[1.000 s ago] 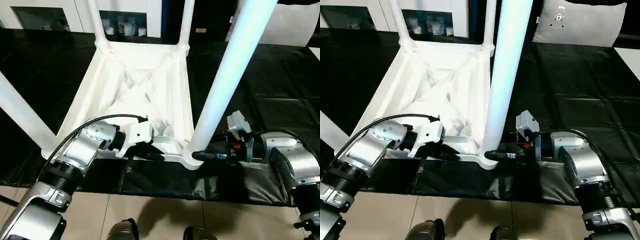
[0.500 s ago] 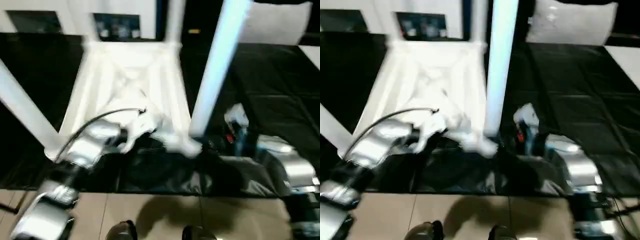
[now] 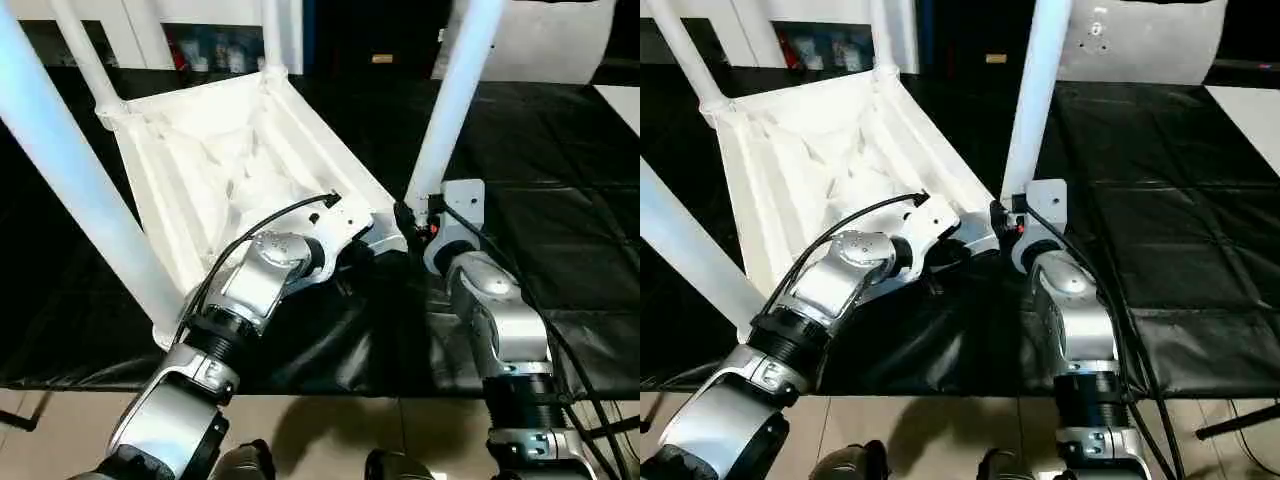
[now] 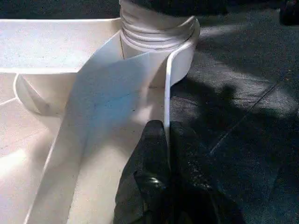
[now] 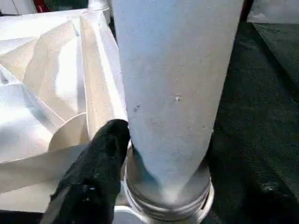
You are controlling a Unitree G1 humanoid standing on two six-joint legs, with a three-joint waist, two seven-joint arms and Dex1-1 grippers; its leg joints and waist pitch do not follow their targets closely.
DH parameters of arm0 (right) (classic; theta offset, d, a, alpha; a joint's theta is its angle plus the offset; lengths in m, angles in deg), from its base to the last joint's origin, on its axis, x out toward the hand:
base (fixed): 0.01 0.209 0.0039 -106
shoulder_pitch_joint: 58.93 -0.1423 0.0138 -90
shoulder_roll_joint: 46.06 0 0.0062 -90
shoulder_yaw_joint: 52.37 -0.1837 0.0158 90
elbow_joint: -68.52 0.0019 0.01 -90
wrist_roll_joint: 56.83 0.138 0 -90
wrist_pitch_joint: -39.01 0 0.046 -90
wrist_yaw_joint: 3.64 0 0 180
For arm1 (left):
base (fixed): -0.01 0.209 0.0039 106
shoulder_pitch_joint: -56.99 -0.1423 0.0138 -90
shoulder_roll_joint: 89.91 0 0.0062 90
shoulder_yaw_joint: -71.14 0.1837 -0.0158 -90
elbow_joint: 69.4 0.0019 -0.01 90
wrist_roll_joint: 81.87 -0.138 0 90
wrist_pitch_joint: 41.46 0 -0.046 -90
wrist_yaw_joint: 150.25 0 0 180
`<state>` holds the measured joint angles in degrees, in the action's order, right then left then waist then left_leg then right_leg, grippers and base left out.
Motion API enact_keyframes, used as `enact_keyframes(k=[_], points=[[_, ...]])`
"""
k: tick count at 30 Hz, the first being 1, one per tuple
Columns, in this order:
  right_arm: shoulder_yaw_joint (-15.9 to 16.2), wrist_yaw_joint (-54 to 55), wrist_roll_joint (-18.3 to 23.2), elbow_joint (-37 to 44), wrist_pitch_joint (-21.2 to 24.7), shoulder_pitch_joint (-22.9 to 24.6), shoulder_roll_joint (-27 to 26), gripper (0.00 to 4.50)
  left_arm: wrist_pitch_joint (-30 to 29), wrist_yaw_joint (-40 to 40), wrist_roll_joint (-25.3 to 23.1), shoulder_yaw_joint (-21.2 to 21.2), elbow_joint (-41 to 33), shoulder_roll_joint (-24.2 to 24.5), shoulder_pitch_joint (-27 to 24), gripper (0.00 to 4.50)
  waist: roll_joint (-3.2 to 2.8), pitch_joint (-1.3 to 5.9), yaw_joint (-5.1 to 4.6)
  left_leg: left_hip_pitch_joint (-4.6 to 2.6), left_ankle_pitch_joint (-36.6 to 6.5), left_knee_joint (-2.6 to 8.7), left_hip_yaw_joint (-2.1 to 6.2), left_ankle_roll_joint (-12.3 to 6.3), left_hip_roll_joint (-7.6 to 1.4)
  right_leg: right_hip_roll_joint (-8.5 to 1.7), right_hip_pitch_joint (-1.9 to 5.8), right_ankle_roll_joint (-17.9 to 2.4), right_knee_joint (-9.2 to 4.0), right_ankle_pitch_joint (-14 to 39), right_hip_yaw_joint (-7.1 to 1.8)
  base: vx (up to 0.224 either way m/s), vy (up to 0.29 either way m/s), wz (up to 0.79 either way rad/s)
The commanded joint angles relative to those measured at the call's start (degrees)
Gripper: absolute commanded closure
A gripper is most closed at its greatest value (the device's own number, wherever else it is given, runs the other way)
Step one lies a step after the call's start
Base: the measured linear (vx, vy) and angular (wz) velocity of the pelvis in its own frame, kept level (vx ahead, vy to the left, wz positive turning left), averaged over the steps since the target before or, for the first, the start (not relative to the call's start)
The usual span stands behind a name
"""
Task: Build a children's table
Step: Rotate leg to tighten
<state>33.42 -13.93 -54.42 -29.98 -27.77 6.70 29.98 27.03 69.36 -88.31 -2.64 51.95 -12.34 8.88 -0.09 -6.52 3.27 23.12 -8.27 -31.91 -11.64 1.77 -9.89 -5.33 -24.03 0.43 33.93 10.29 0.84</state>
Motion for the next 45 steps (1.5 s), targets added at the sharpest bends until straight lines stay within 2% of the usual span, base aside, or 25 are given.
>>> enact_keyframes(k=[1,2,4,6,10,13,17,19,21,22,24,25,27,30,31,35,37,41,43,45], points=[[5.06,-4.53,1.58,1.0,0.54,1.23,-0.23,1.42,1.52,0.07,1.26,1.35,-2.01,-1.97,-0.02,4.5,0.65,4.11,0.17,-1.47,-10.0,3.08,1.07,-4.08,-2.21,-2.12,2.42,-10.88,-3.82,6.07,-1.28,0.0,0.0,0.0],[4.96,-5.12,1.55,1.15,0.43,1.36,0.63,1.42,1.83,0.52,1.39,1.38,-2.18,-1.71,-0.26,4.5,0.63,4.05,0.2,-1.45,-10.16,3.11,1.1,-4.1,-2.22,-2.13,2.46,-10.88,-3.84,6.4,-1.27,0.0,0.0,0.0],[4.65,-6.58,1.73,1.36,0.01,1.61,2.31,1.13,2.31,1.27,1.81,1.21,-2.44,-1.23,-0.72,4.5,0.65,3.99,0.24,-1.49,-10.89,3.18,1.16,-3.97,-2.32,-2.14,2.54,-10.81,-3.93,7.63,-1.23,0.0,0.0,0.0],[4.02,-10.75,3.57,2.33,-0.44,2.11,4.57,1.03,3.46,2.98,2.44,1.01,-3.19,-0.17,-1.41,4.5,0.69,3.93,0.24,-1.47,-11.54,3.21,1.2,-4.16,-2.37,-2.24,2.64,-10.83,-4.05,8.35,-1.23,0.0,0.0,0.0],[1.43,-22.21,7.06,3.31,-2.34,2.91,12.55,0.6,6.69,9.53,3.15,1.23,-4.65,4.57,-3.25,4.5,0.77,3.89,0.32,-1.39,-11.13,3.1,1.18,-5.12,-2.43,-2.24,2.8,-11.57,-3.97,7.69,-1.18,0.0,0.0,0.0],[1.77,-28.84,7.78,2.49,-4.53,3.15,17.32,0.38,8.18,13.18,3.93,1.36,-4.91,6.84,-3.98,4.5,0.74,3.7,0.4,-1.42,-11.66,3.05,1.1,-5.36,-2.55,-2.37,2.69,-11.84,-4.09,9.62,-1.23,0.0,0.0,0.0],[4.04,-42.34,9.46,0.87,-7.45,3.21,25.26,0.38,14.23,22.24,5.01,2.66,-4.66,11.29,-5.2,4.5,0.86,3.64,0.4,-1.5,-13.07,3.08,1.12,-5.44,-2.63,-2.48,2.6,-11.73,-4.35,13.0,-1.24,0.0,0.0,0.0],[4.4,-47.76,11.17,0.23,-8.09,2.99,27.08,0.38,15.25,25.47,5.4,3.24,-4.95,12.88,-5.65,4.5,0.8,3.68,0.41,-1.54,-12.97,3.08,1.14,-5.76,-2.83,-2.55,2.6,-12.13,-4.16,12.19,-1.27,0.0,0.0,0.0],[4.74,-52.15,12.91,-0.68,-8.61,2.76,28.34,0.38,17.09,28.74,6.17,3.82,-5.11,14.07,-5.94,4.5,0.76,3.83,0.4,-1.47,-11.22,2.87,1.07,-6.68,-2.83,-2.43,2.61,-13.66,-3.69,8.59,-1.19,0.0,0.0,0.0],[5.05,-53.79,13.38,-1.08,-8.72,2.68,28.84,0.62,17.54,29.95,6.44,4.06,-5.19,14.52,-6.03,4.5,0.68,3.86,0.57,-1.57,-11.09,2.79,1.01,-7.06,-2.91,-2.47,2.55,-14.33,-3.62,8.09,-1.14,0.0,0.0,0.0],[5.84,-57.15,14.2,-1.75,-8.83,2.57,29.75,0.73,18.61,32.82,6.86,4.8,-5.49,15.63,-6.24,4.5,0.71,3.86,0.89,-1.67,-10.64,2.79,0.89,-7.21,-3.05,-2.43,2.49,-15.06,-3.49,7.83,-1.12,0.0,0.0,0.0],[6.54,-59.93,15.05,-2.35,-8.67,2.37,30.44,0.82,19.29,34.83,7.1,5.24,-5.71,16.38,-6.36,4.5,0.87,3.82,1.16,-1.66,-10.84,2.76,0.85,-7.18,-3.09,-2.43,2.49,-15.14,-3.46,8.33,-1.08,0.0,0.0,0.0],[7.18,-62.15,15.71,-2.78,-8.51,2.17,30.91,1.08,20.06,36.39,7.29,5.56,-5.89,16.91,-6.42,4.5,0.71,3.84,1.64,-1.74,-10.45,2.73,0.83,-7.14,-3.21,-2.46,2.42,-15.4,-3.29,7.84,-1.14,0.0,0.0,0.0],[8.05,-65.53,16.81,-3.62,-7.28,1.65,31.26,1.17,21.12,38.58,7.34,6.06,-6.12,17.66,-6.37,4.5,0.87,3.74,2.02,-1.8,-11.53,2.76,0.78,-6.87,-3.24,-2.54,2.31,-15.61,-3.32,9.09,-1.15,0.0,0.0,0.0],[8.42,-66.71,17.17,-3.83,-6.72,1.46,31.26,1.39,21.24,39.42,7.41,6.24,-6.36,17.96,-6.36,4.5,0.78,3.68,2.1,-1.8,-11.84,2.88,0.84,-6.51,-3.31,-2.57,2.26,-15.36,-3.38,10.0,-1.16,0.0,0.0,0.0],[9.42,-68.94,18.02,-4.1,-5.6,1.09,31.29,1.58,21.57,40.5,7.67,6.44,-6.45,18.32,-6.15,4.5,0.82,3.67,2.15,-1.83,-12.66,2.99,0.92,-5.73,-3.33,-2.67,2.23,-15.12,-3.47,11.34,-1.19,0.0,0.0,0.0],[9.89,-69.8,18.63,-4.11,-5.03,1.11,31.24,1.83,21.9,40.89,7.85,6.53,-6.43,18.53,-6.05,4.5,0.93,3.62,2.2,-1.77,-12.78,3.02,0.95,-5.42,-3.3,-2.77,2.22,-14.75,-3.5,12.01,-1.24,0.0,0.0,0.0],[10.04,-70.74,19.28,-4.05,-3.85,1.21,31.22,2.03,22.19,41.26,7.73,6.46,-6.2,18.58,-5.99,4.5,0.97,3.66,2.27,-1.71,-11.64,2.94,0.89,-5.65,-3.24,-2.71,2.22,-14.87,-3.39,10.84,-1.24,0.0,0.0,0.0],[10.1,-70.92,19.59,-3.86,-3.38,1.3,31.2,2.31,22.28,41.29,7.61,6.4,-6.04,18.57,-5.92,4.5,0.98,3.66,2.3,-1.72,-11.45,2.93,0.89,-5.8,-3.23,-2.7,2.21,-14.91,-3.39,10.62,-1.22,0.0,0.0,0.0],[10.07,-70.71,20.05,-3.24,-2.62,1.69,31.16,2.31,22.15,40.86,7.54,6.28,-5.87,18.53,-5.88,4.5,0.98,3.62,2.32,-1.75,-11.79,2.96,0.88,-5.69,-3.23,-2.7,2.19,-14.81,-3.48,11.38,-1.21,0.0,0.0,0.0]])
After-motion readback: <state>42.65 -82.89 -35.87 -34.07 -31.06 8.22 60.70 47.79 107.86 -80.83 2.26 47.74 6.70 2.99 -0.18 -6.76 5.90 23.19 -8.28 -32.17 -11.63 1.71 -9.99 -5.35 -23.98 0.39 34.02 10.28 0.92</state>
